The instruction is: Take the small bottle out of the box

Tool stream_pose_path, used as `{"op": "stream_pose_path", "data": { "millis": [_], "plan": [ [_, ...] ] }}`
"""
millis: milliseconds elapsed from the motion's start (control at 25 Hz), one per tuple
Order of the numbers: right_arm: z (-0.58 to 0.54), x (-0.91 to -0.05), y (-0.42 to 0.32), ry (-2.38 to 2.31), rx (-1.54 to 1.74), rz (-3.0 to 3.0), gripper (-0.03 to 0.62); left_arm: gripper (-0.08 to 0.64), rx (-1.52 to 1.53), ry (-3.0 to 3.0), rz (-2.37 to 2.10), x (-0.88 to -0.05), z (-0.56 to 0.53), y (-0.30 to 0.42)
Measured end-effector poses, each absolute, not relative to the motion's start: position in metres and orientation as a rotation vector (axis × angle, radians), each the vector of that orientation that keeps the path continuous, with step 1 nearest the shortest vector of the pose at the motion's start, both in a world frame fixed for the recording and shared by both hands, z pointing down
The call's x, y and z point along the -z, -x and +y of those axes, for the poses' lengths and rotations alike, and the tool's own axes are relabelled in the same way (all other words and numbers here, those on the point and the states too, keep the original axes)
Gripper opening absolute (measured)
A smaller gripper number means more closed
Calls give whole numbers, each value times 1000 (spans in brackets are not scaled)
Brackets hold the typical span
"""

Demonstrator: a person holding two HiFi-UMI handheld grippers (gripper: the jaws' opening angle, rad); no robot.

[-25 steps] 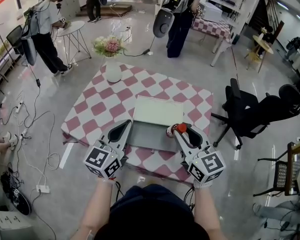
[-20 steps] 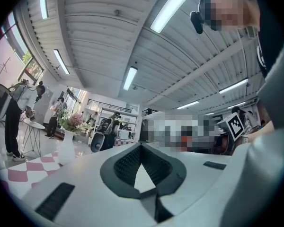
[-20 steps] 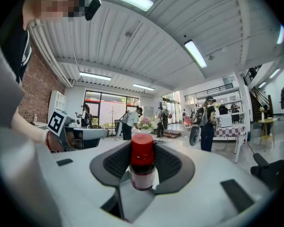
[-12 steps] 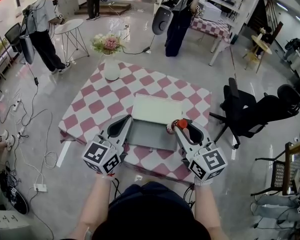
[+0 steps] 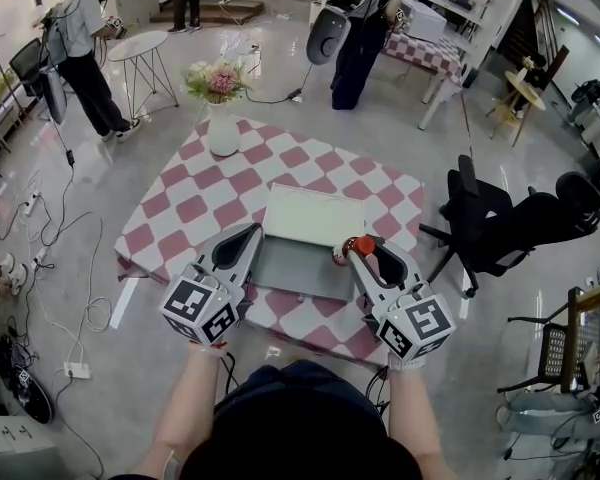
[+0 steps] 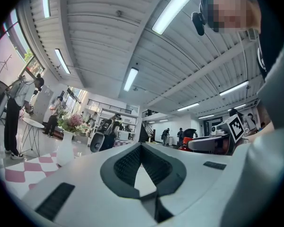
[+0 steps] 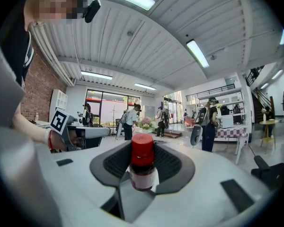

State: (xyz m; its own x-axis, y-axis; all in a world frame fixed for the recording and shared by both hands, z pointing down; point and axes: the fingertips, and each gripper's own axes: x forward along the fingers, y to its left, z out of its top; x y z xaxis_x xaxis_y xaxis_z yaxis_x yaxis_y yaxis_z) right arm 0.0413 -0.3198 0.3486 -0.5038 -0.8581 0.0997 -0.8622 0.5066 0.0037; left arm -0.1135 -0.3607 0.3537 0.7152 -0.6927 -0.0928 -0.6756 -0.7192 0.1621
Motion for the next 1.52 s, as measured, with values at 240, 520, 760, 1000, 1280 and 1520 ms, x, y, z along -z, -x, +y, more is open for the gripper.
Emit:
{"op": "stream_pose_path", "data": {
  "millis": [240, 520, 760, 1000, 1280, 1520],
  "plan": [
    [-324, -348, -41, -1518, -69, -2646, 144, 8, 223, -2798, -1124, -353, -364, 115],
    [-328, -348, -43, -1510, -65, -2648, 144, 9, 228, -2794, -1125, -357, -367, 113],
    [-333, -348, -44, -1515, -64, -2648, 144, 9, 231, -2786, -1126, -358, -370, 114],
    [-340, -350, -44, -1522, -82, -2654, 144, 9, 226, -2778, -1129, -360, -377, 117],
    [-348, -349, -41, -1519, -85, -2651, 144, 9, 222, -2769, -1121, -365, -384, 120],
    [-356, -354, -39, -1512, -92, -2650, 144, 8, 218, -2763, -1114, -370, -392, 121]
  ]
}}
